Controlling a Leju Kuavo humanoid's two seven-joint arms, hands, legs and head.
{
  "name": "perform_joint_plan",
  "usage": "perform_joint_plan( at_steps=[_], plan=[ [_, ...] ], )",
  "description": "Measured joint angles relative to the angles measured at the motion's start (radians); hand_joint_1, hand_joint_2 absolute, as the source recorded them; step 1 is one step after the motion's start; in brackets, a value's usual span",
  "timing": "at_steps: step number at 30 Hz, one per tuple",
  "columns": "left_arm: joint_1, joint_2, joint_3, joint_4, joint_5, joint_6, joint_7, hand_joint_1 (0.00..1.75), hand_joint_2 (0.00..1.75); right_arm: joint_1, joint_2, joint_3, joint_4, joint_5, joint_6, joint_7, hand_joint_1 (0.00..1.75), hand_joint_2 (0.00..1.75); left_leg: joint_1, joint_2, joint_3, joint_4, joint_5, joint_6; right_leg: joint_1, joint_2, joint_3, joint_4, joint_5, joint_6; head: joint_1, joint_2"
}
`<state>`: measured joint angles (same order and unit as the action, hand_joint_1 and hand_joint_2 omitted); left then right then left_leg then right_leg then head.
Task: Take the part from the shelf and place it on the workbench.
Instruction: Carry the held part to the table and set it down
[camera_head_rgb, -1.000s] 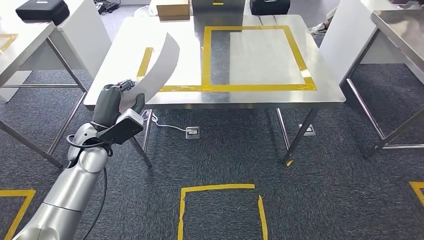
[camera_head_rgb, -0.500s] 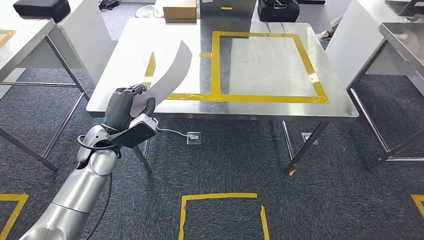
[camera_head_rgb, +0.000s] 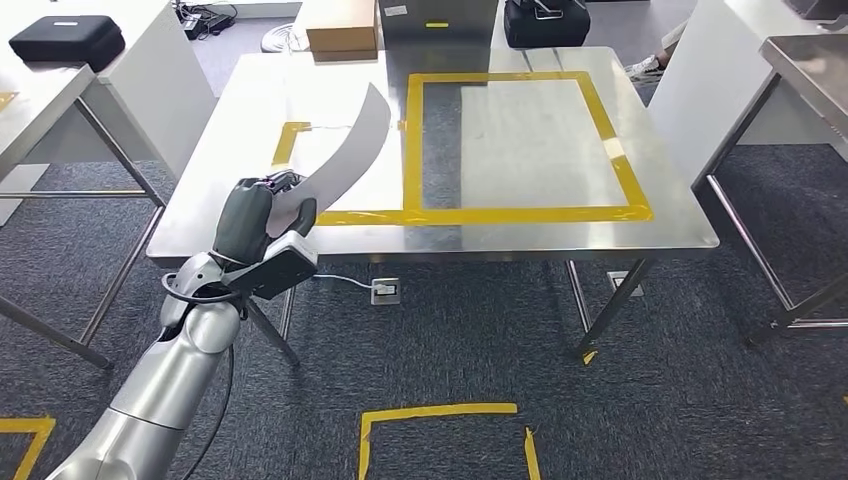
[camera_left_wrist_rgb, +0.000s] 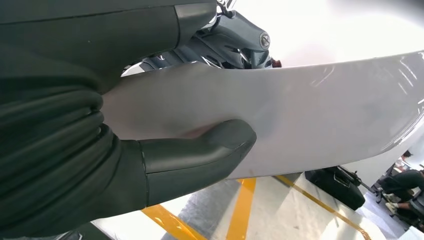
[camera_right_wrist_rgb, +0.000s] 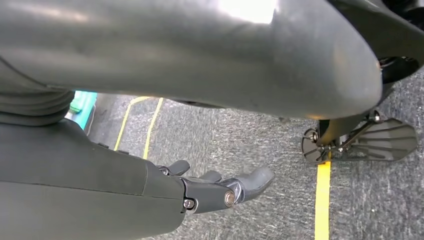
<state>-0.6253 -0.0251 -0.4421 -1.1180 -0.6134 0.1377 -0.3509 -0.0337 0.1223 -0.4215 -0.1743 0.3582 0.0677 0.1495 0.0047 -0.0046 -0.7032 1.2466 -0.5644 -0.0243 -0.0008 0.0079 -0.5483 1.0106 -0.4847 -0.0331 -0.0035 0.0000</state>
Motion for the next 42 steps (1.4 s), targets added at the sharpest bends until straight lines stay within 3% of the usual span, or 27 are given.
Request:
perform_joint_plan(
  at_steps=[2,4,8,9,12,13,14,15,17,18,19,21,23,24,27,29,30,31,33,35,38,39,40,42],
  plan=[
    [0.000,0.001,-0.001,0.001,0.000,0.000,0.000,1.75,1.75,0.001,0.001,0.000,0.000,0.000,0.000,0.000,0.00,0.00,-0.003,0.000,0.034,-0.132,0.095,0.011,0.002,0.001,0.023,0.002,-0.019,0.005,0.000,0.000],
    [-0.001,0.002,-0.003,0.002,0.000,0.000,0.001,1.75,1.75,-0.001,0.003,0.000,0.000,0.000,0.000,0.000,0.00,0.00,-0.008,0.001,0.057,-0.208,0.137,0.023,0.004,0.003,0.033,0.002,-0.037,0.015,0.000,0.000],
    [-0.005,0.000,-0.006,0.001,-0.008,0.000,0.002,1.75,1.75,-0.004,0.002,0.000,0.000,0.001,0.000,0.000,0.00,0.00,-0.005,-0.001,0.083,-0.220,0.135,0.048,0.005,0.002,0.027,0.049,-0.041,0.035,0.003,0.000],
    [-0.006,-0.002,-0.006,0.000,-0.011,0.000,0.002,1.75,1.75,-0.004,0.002,0.000,0.000,0.001,0.000,0.000,0.00,0.00,-0.003,-0.001,0.091,-0.221,0.131,0.053,0.003,0.001,0.005,0.087,-0.048,0.041,0.004,0.000],
    [-0.004,-0.004,-0.007,0.000,-0.020,0.000,0.004,1.75,1.75,-0.005,0.002,0.000,0.000,0.002,-0.001,0.000,0.00,0.00,-0.003,-0.001,0.110,-0.223,0.111,0.059,-0.003,-0.001,-0.115,0.249,-0.106,0.056,0.005,0.000],
    [0.000,-0.004,-0.008,0.000,-0.023,0.000,0.005,1.75,1.75,-0.004,0.002,0.000,0.000,0.002,-0.001,-0.001,0.00,0.00,-0.003,-0.001,0.117,-0.222,0.102,0.059,-0.005,-0.001,-0.146,0.276,-0.119,0.060,0.006,0.000],
    [0.004,-0.004,-0.008,0.000,-0.026,0.000,0.006,1.75,1.75,-0.003,0.002,0.000,0.000,0.001,-0.001,-0.001,0.00,0.00,-0.002,-0.002,0.126,-0.222,0.094,0.058,-0.007,-0.002,-0.163,0.274,-0.114,0.062,0.006,0.000],
    [0.006,-0.004,-0.008,0.000,-0.030,0.000,0.007,1.75,1.75,-0.001,0.002,0.000,0.000,0.001,-0.001,-0.001,0.00,0.00,-0.002,-0.002,0.137,-0.222,0.085,0.056,-0.008,-0.002,-0.164,0.240,-0.087,0.062,0.006,0.000],
    [0.007,-0.006,-0.010,0.000,-0.038,0.000,0.009,1.75,1.75,0.001,0.002,0.000,0.000,0.001,-0.001,-0.002,0.00,0.00,-0.002,-0.003,0.160,-0.221,0.066,0.049,-0.009,-0.004,-0.134,0.113,0.008,0.058,0.005,0.000],
    [0.007,-0.008,-0.012,0.000,-0.043,0.000,0.012,1.75,1.75,0.001,0.002,0.000,0.000,0.001,-0.001,-0.001,0.00,0.00,-0.003,-0.003,0.169,-0.221,0.058,0.044,-0.007,-0.006,-0.119,0.060,0.038,0.054,0.005,0.000],
    [0.006,-0.011,-0.014,0.000,-0.048,-0.001,0.016,1.75,1.75,0.000,0.002,-0.001,0.000,0.001,-0.001,-0.001,0.00,0.00,-0.004,-0.004,0.174,-0.223,0.050,0.038,-0.004,-0.008,-0.108,0.027,0.059,0.048,0.005,0.000],
    [0.004,-0.017,-0.019,-0.002,-0.056,-0.004,0.023,1.75,1.75,-0.002,0.002,-0.001,0.000,0.001,0.001,-0.001,0.00,0.00,-0.005,-0.005,0.182,-0.221,0.045,0.024,-0.001,-0.008,-0.098,0.013,0.057,0.034,0.005,0.000],
    [0.001,-0.023,-0.022,-0.005,-0.058,-0.005,0.026,1.75,1.75,-0.001,0.002,-0.001,0.000,0.001,0.002,-0.002,0.00,0.00,-0.004,-0.004,0.175,-0.190,0.048,0.014,-0.004,-0.007,-0.080,0.007,0.057,0.020,0.004,0.000],
    [-0.001,-0.024,-0.023,-0.006,-0.060,-0.005,0.026,1.75,1.75,-0.001,0.002,-0.001,0.000,0.001,0.002,-0.003,0.00,0.00,-0.003,-0.003,0.154,-0.154,0.046,0.010,-0.005,-0.006,-0.069,0.005,0.052,0.013,0.003,0.000],
    [0.000,-0.025,-0.027,-0.003,-0.064,-0.004,0.025,1.75,1.75,-0.002,0.002,-0.001,0.000,0.001,0.003,-0.006,0.00,0.00,-0.001,-0.001,0.041,0.012,-0.006,-0.001,-0.006,-0.004,-0.041,0.003,0.030,0.001,0.000,0.000],
    [0.008,-0.025,-0.029,0.000,-0.067,-0.003,0.023,1.75,1.75,-0.001,0.002,-0.001,0.000,0.001,0.004,-0.006,0.00,0.00,-0.001,-0.001,-0.015,0.056,-0.032,-0.002,-0.006,-0.001,-0.021,0.003,0.012,0.001,0.000,0.000],
    [0.011,-0.024,-0.030,0.001,-0.067,-0.002,0.022,1.75,1.75,0.000,0.002,-0.001,0.000,0.001,0.004,-0.006,0.00,0.00,-0.001,-0.001,-0.021,0.034,-0.017,-0.001,-0.005,0.000,-0.008,0.003,0.002,0.002,0.000,0.000],
    [0.013,-0.024,-0.030,0.002,-0.067,-0.002,0.022,1.75,1.75,0.001,0.002,-0.001,0.000,0.001,0.004,-0.006,0.00,0.00,-0.002,-0.001,-0.013,-0.017,0.020,0.003,-0.005,0.001,0.007,0.003,-0.009,0.003,0.000,0.000],
    [0.013,-0.023,-0.031,0.003,-0.068,0.000,0.021,1.75,1.75,0.002,0.004,-0.001,0.000,0.001,0.004,-0.006,0.00,0.00,-0.006,0.000,0.017,-0.146,0.119,0.014,-0.003,0.002,0.028,0.005,-0.030,0.009,0.000,0.000],
    [0.014,-0.023,-0.032,0.004,-0.068,0.000,0.020,1.75,1.75,-0.001,0.005,-0.001,0.000,0.002,0.004,-0.006,0.00,0.00,-0.010,0.000,0.035,-0.214,0.163,0.024,0.000,0.002,0.039,0.007,-0.048,0.020,0.000,0.000],
    [0.015,-0.025,-0.034,0.002,-0.070,0.002,0.019,1.75,1.75,-0.003,0.005,-0.001,0.000,0.002,0.003,-0.007,0.00,0.00,-0.008,-0.001,0.055,-0.227,0.159,0.042,0.003,0.001,0.053,0.015,-0.056,0.036,0.001,0.000],
    [0.014,-0.025,-0.034,0.001,-0.075,0.006,0.016,1.75,1.75,-0.003,0.004,-0.002,0.000,0.002,0.002,-0.007,0.00,0.00,-0.005,-0.001,0.064,-0.228,0.156,0.048,0.002,0.000,0.041,0.040,-0.061,0.041,0.002,0.000],
    [0.013,-0.026,-0.034,0.002,-0.081,0.011,0.013,1.75,1.75,-0.003,0.004,-0.002,0.000,0.002,0.001,-0.007,0.00,0.00,-0.004,-0.002,0.072,-0.229,0.153,0.053,0.000,-0.001,0.016,0.084,-0.071,0.047,0.003,0.000],
    [0.014,-0.026,-0.034,0.005,-0.095,0.020,0.003,1.75,1.75,-0.004,0.004,-0.002,0.000,0.002,-0.002,-0.007,0.00,0.00,-0.003,-0.002,0.082,-0.230,0.142,0.059,-0.004,-0.002,-0.068,0.207,-0.112,0.057,0.005,0.000]
  ],
)
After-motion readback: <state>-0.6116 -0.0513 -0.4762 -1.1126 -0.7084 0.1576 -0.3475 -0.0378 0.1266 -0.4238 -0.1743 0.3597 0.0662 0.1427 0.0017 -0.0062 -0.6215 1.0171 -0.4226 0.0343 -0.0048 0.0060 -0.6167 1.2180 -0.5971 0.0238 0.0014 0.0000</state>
